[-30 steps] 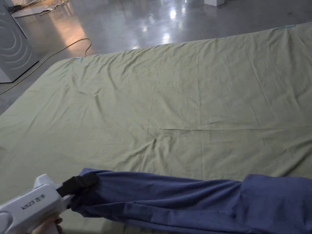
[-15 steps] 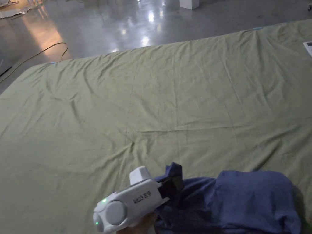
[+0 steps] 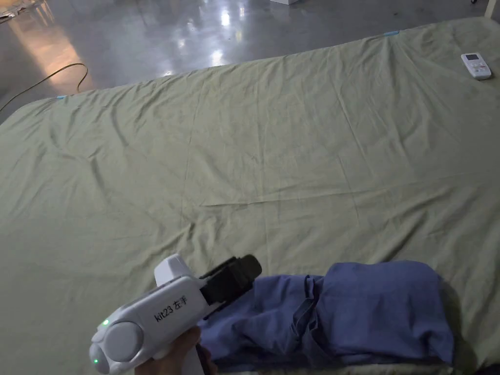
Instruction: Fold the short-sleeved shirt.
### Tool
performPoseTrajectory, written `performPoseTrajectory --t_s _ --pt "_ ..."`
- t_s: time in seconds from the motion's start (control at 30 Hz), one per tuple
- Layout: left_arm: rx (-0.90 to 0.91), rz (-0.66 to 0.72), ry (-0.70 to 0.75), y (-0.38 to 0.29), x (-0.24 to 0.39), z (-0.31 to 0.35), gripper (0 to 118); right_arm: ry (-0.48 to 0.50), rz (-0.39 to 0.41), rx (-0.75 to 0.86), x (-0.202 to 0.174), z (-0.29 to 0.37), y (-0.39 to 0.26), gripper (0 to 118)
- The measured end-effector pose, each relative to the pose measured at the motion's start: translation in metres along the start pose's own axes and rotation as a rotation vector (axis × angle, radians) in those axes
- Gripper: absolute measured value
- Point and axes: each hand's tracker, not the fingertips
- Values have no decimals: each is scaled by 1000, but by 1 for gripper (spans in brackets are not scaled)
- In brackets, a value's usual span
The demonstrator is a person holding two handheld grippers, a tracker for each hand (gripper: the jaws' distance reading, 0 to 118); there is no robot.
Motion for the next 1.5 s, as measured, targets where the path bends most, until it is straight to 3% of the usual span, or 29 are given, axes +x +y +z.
performPoseTrajectory --t_s 0.07,0.17,0.27,0.3,0.43,0.5,0.53,0.57,0.67,0.7,0.87,0.93,0.97,1.07,1.1,1.4,1.5 --pt "-86 46 -4 -18 -4 -19 13 3 -8 -7 0 1 -1 0" --pt "-212 66 -60 -50 -3 -55 12 -2 -21 -19 2 4 -3 0" --pt "-294 -106 0 -81 14 -84 11 -14 -18 -26 2 8 -2 0" --pt "-284 -177 6 -86 19 -88 10 -17 -14 -29 2 8 -1 0" --pt "-284 -135 1 -63 21 -80 10 -12 -22 -31 3 7 0 0" --pt "-244 -165 -21 -51 21 -54 10 -12 -21 -29 1 5 1 0" --pt "-142 -185 -49 -39 17 -35 12 -12 -19 -28 1 4 1 0" --pt "-102 -181 -72 -29 8 -18 19 -9 -19 -24 0 3 1 0" --pt "-37 -86 -78 1 -25 21 94 22 -30 -26 -1 -2 2 0" --pt "-8 -45 -62 11 -40 33 104 25 -24 -26 -2 -3 2 0" --pt "-86 136 12 23 -107 30 103 46 12 -37 -8 -3 4 0" --pt "-128 239 -22 14 -123 12 98 57 16 -39 -11 -3 4 0" --pt "-150 280 -54 10 -127 4 90 55 19 -42 -12 -2 4 0" --pt "-185 439 -107 -9 -130 -21 22 48 34 -46 -14 0 4 0" --pt "-184 423 -82 -15 -120 -27 15 44 38 -46 -14 1 4 0" --pt "18 439 -127 16 -126 45 10 34 47 -44 -10 6 6 0" --pt "78 261 -17 46 -114 88 10 45 38 -37 -9 4 6 0"
